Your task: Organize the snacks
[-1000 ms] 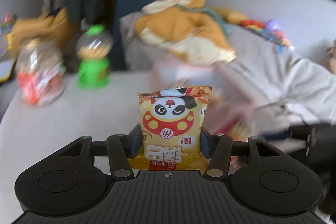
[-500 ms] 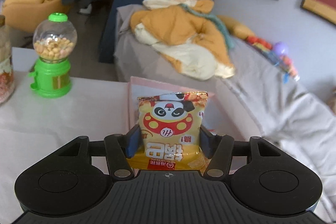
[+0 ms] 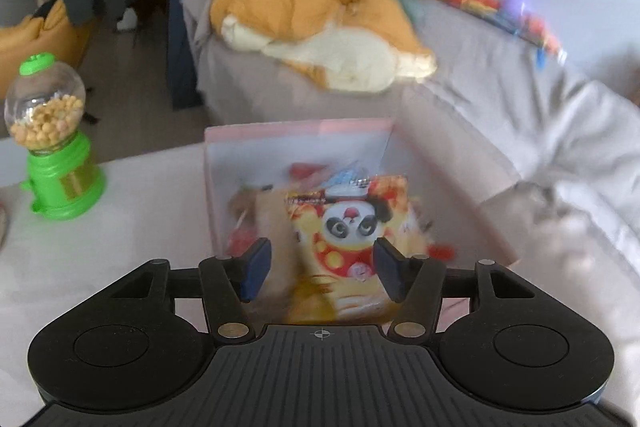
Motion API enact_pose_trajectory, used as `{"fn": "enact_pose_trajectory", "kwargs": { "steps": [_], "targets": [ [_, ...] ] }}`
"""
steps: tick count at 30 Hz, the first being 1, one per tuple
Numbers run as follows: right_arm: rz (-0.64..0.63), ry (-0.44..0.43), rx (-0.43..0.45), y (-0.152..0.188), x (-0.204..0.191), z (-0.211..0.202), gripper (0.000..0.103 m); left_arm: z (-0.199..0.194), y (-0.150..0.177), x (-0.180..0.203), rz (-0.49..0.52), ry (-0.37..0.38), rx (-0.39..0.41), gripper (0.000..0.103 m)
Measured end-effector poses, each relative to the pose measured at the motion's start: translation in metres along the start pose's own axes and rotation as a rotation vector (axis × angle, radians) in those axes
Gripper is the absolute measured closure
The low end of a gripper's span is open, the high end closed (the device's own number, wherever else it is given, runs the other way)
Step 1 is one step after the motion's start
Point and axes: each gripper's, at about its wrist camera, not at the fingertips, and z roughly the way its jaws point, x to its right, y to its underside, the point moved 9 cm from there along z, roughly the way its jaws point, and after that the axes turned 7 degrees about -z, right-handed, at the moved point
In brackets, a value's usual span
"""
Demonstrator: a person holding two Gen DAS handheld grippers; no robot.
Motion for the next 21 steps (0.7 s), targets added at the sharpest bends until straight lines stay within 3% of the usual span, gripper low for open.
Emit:
{"fn": "enact_pose_trajectory", "kwargs": {
  "steps": [1, 3, 4, 5, 8, 17, 21],
  "targets": [
    [0.004, 0.01, -0.004, -0.002, 0.0, 0.003, 0.004, -0.009, -0.001, -0.004, -0.021, -0.006, 0.038, 0.041],
    [-0.005, 0.021, -0.002, -0.006, -0.001, 0.003, 0.016, -0.035, -0.003, -0.013, -0.082, 0.023, 0.116, 0.041],
    [-0.023, 0.029, 0.01, -0.007, -0.004, -0.002, 0.03, -0.046, 0.001, -0.016, -0.103, 0.043, 0.134, 0.041],
    [-0.044, 0.035, 0.021, -0.008, -0.005, -0.005, 0.037, -0.06, 0.008, -0.019, -0.124, 0.062, 0.142, 0.041],
    [-0.081, -0.003, 0.027, -0.006, -0.004, -0.017, 0.045, -0.09, 0.032, -0.032, -0.179, 0.069, 0.152, 0.041],
    [-0.048, -0.046, 0.09, -0.034, 0.016, -0.059, 0.078, -0.118, 0.115, -0.086, -0.347, -0.004, 0.056, 0.042],
    [-0.058, -0.005, 0.08, -0.039, 0.021, -0.057, 0.076, -0.12, 0.121, -0.087, -0.342, -0.001, 0.048, 0.042]
  ]
}}
